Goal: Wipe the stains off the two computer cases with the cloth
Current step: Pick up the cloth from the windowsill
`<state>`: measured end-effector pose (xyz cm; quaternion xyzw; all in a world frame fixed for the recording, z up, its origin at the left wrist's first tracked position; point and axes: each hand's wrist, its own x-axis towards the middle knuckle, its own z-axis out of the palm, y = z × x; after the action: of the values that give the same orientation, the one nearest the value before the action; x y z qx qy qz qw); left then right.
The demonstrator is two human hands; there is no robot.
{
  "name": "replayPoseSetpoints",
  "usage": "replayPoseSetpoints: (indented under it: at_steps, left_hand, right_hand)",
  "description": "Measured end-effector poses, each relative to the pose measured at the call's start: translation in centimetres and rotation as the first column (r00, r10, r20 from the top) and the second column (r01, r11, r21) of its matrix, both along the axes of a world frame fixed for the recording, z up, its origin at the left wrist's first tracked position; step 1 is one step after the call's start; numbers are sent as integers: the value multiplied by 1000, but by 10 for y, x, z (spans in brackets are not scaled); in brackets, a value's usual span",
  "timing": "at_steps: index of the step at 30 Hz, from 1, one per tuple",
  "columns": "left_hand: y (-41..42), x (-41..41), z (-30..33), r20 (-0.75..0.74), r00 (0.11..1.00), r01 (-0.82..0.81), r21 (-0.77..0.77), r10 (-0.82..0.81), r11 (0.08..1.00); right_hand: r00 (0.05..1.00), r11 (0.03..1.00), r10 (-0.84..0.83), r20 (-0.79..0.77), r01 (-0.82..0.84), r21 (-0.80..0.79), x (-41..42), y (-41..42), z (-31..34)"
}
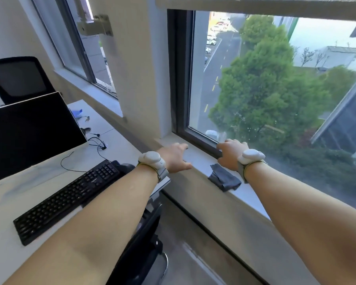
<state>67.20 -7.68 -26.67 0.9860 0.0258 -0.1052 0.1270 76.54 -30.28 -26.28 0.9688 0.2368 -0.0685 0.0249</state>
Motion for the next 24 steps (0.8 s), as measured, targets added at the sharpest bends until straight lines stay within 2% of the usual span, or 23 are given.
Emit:
replayPoseSetpoints:
  at_steps: [8,14,18,24]
  left_hand:
    - [-34,36,-43,-106,994,-39,-37,35,999]
    - [-69,60,-79,-190,976,-122,-47,111,991]
    - [-89,73,-102,-246,957,-170,-52,152,984]
    - [-108,87,-121,-334,921,-226,-47,198,973]
  right_hand:
    - [976,999,36,-215,-43,-29,42,-17,-56]
    - [928,988,109,-357,-140,-64,73,-37,-106]
    - [881,932,207,-425,-309,-188,90,-61,-127]
    - [806,832,358,-471,-504,-231,106,-59,-151]
